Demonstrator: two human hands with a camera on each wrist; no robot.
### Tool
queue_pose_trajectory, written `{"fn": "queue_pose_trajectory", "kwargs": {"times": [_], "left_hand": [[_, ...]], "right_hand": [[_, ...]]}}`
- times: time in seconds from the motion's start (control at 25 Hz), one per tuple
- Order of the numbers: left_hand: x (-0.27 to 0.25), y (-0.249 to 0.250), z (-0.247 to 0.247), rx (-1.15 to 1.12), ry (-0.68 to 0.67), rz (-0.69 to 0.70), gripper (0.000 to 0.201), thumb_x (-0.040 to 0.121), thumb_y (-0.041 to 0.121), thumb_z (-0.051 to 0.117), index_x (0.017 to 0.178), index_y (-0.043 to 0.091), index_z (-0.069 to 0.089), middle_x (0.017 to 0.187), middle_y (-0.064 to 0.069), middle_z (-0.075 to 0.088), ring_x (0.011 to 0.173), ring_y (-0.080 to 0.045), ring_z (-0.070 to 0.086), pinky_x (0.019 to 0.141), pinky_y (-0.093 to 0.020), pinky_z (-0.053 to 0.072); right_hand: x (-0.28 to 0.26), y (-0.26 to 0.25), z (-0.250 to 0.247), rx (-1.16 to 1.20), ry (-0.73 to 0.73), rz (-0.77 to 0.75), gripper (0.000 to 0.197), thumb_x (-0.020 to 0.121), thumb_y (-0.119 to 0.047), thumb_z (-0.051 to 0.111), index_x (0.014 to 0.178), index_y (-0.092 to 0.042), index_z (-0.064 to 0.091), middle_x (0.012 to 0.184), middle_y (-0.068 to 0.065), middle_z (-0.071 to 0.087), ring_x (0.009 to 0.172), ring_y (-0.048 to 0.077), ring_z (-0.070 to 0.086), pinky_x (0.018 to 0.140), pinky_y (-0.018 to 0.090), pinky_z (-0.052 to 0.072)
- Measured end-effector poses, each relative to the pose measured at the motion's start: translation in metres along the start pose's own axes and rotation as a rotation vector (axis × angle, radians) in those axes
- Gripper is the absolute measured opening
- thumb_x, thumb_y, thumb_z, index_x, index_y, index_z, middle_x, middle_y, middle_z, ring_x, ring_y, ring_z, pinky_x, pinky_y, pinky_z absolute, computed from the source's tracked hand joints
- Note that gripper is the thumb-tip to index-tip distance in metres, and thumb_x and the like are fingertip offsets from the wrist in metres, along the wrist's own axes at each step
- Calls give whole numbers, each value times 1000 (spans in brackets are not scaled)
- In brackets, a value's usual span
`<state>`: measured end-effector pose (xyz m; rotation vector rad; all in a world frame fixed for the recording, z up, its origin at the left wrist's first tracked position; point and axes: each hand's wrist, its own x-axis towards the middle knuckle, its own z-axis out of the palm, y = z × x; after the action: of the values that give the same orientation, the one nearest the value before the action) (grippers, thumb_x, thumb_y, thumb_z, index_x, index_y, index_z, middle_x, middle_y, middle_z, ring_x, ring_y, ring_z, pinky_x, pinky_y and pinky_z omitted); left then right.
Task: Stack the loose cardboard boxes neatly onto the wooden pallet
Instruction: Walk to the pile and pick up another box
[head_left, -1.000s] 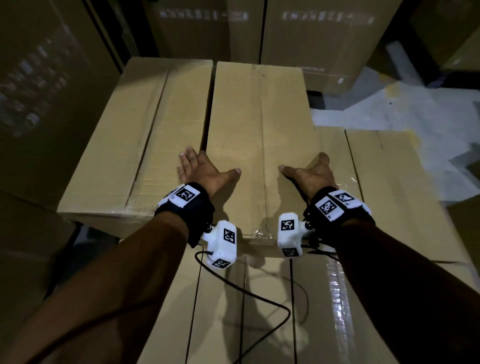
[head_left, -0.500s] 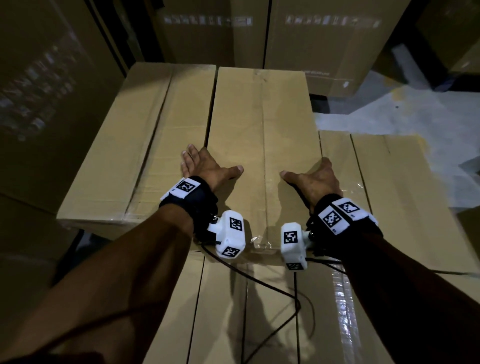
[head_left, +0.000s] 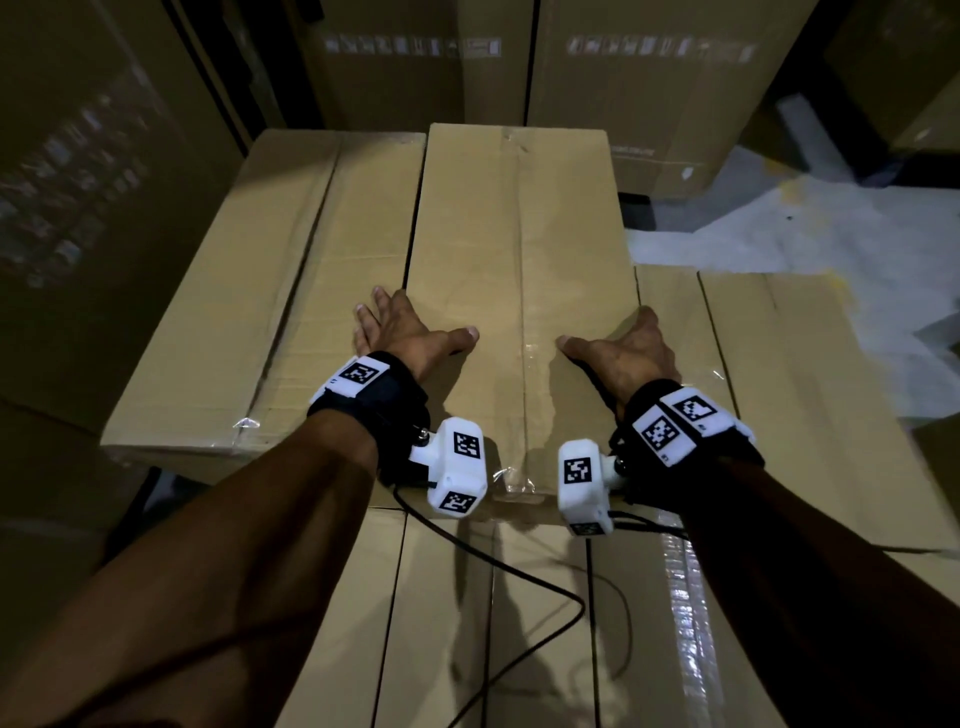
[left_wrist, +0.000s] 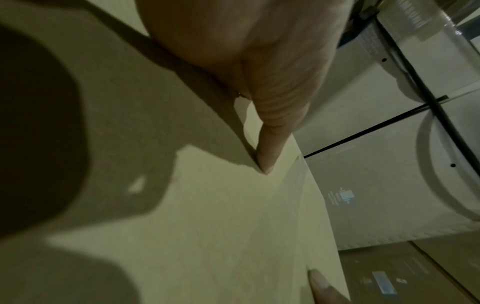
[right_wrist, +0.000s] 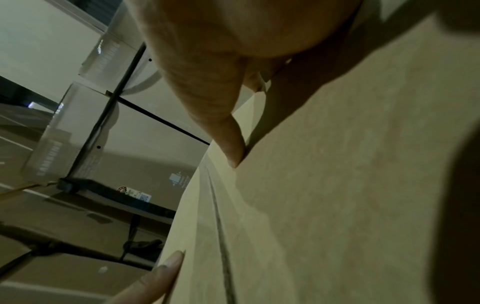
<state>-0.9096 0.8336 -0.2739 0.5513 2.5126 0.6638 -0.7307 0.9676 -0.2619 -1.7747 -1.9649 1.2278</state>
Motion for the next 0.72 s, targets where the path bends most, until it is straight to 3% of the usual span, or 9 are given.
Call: {"fn": "queue_pose_trajectory", "kwargs": {"times": [0.24,0.4,0.52,0.6,0.72], "left_hand": [[1,-1,3,56,-4,14,113,81,57,71,159,16,1,166,-3,-13,151,-30,-15,122,-42,-6],[-1,-1,2,58,-36,24,113,82,54,71,159,17,-3,166,-4,-14,151,-31,-16,122,-42,-6],[-5,0,-9,73,-78,48,99,87,50,67,158,17,7,166,-6,-10,151,-34,-13,122,-43,-2],[-11,-6,-18,103,-120,59,87,92,45,63,157,16,13,166,-6,-7,151,-36,-9,122,-44,3],[-32,-26,-24,209,-149,125,74,94,38,61,152,13,24,166,-10,-1,151,-38,-1,120,-46,11]], "right_hand": [[13,-5,9,-17,-65,17,103,77,-49,82,153,-16,20,147,16,45,131,39,47,104,42,42],[18,-6,11,-65,-96,48,113,80,-50,79,159,-20,5,155,19,30,139,42,35,113,49,35],[13,-5,9,-179,-105,26,112,84,-54,73,160,-19,-2,160,19,20,145,41,26,116,48,27],[5,-4,10,-275,-108,-43,109,88,-55,68,160,-19,-6,166,16,6,151,38,12,120,48,18],[-20,3,14,-548,-133,-186,93,95,-59,55,161,-22,0,167,14,-16,154,34,-9,123,51,4]]}}
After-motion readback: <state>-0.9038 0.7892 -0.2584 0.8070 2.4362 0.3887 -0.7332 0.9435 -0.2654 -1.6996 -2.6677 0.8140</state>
